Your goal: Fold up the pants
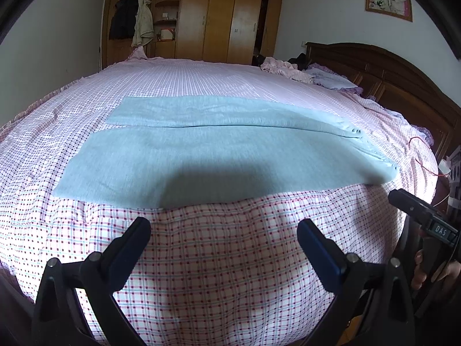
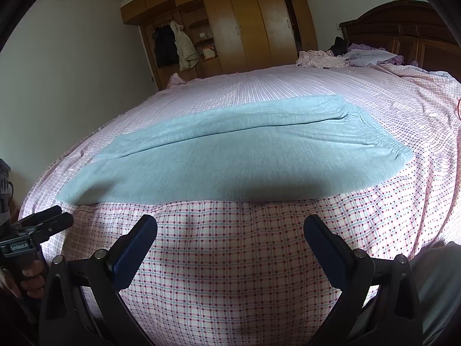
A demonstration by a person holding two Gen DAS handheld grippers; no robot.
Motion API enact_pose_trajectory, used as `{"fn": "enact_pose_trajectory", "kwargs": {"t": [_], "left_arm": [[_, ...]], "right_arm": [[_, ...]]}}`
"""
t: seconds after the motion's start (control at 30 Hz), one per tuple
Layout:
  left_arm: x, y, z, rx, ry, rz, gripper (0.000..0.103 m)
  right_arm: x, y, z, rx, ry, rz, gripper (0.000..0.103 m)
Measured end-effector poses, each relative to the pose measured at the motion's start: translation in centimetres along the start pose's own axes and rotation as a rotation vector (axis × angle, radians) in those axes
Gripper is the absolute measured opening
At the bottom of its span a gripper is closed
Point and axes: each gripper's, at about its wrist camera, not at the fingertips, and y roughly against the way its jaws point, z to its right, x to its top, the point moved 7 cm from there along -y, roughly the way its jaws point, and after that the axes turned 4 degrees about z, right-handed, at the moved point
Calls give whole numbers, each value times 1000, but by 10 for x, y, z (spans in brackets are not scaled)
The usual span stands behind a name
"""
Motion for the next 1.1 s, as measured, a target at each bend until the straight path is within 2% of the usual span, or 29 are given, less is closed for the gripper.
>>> {"fn": "enact_pose_trajectory", "kwargs": {"t": [0.73,1.1], "left_arm": [[2,5,4,-24,10,9,103],[1,3,3,-13,5,0,103]], "right_arm": [[-1,-3,-9,32,0,-7,98],[-1,-2,-14,41,5,-3,98]]}}
